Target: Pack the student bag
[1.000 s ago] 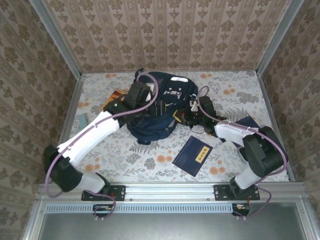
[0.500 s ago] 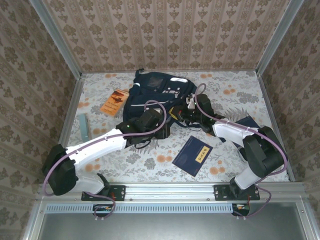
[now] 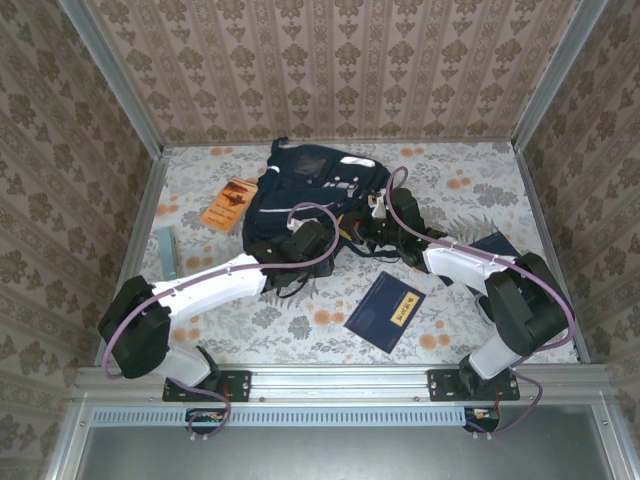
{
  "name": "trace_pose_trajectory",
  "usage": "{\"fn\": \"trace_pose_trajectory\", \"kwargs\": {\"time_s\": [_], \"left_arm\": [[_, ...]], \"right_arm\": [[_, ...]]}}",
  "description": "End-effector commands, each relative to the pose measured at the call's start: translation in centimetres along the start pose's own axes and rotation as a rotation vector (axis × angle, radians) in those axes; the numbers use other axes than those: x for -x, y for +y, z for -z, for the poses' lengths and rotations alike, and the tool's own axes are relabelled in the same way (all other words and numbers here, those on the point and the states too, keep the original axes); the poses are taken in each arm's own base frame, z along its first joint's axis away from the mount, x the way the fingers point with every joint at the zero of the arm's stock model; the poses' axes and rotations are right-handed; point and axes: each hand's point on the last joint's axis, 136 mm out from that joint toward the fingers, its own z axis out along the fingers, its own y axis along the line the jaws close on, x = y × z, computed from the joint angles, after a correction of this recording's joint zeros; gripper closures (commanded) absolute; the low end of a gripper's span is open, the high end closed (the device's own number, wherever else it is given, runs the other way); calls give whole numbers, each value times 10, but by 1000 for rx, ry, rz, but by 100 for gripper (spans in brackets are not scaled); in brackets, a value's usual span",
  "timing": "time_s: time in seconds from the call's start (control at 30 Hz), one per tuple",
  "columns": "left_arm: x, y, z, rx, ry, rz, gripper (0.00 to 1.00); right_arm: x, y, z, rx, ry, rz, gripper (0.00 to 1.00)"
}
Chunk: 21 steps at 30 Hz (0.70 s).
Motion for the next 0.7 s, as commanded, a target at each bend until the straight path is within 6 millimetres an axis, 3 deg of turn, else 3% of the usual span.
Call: {"fn": "trace_pose_trajectory", "kwargs": {"time_s": [0.0, 0.43, 0.5, 0.6, 0.67], "left_arm": [[7, -4, 2, 8, -28, 4, 71], [8, 5, 5, 42, -46, -5, 93], [8, 2, 4, 24, -43, -12, 88], [7, -1, 2, 14, -37, -15, 72], [7, 1, 0, 25, -37, -18, 67]], "right_arm": [[2, 52, 4, 134, 4, 80, 100], [2, 47, 4, 113, -2, 78, 100], [2, 47, 4, 114, -2, 78, 100], [1, 48, 4, 116, 1, 81, 100], [1, 50, 4, 119, 2, 82, 100]]}}
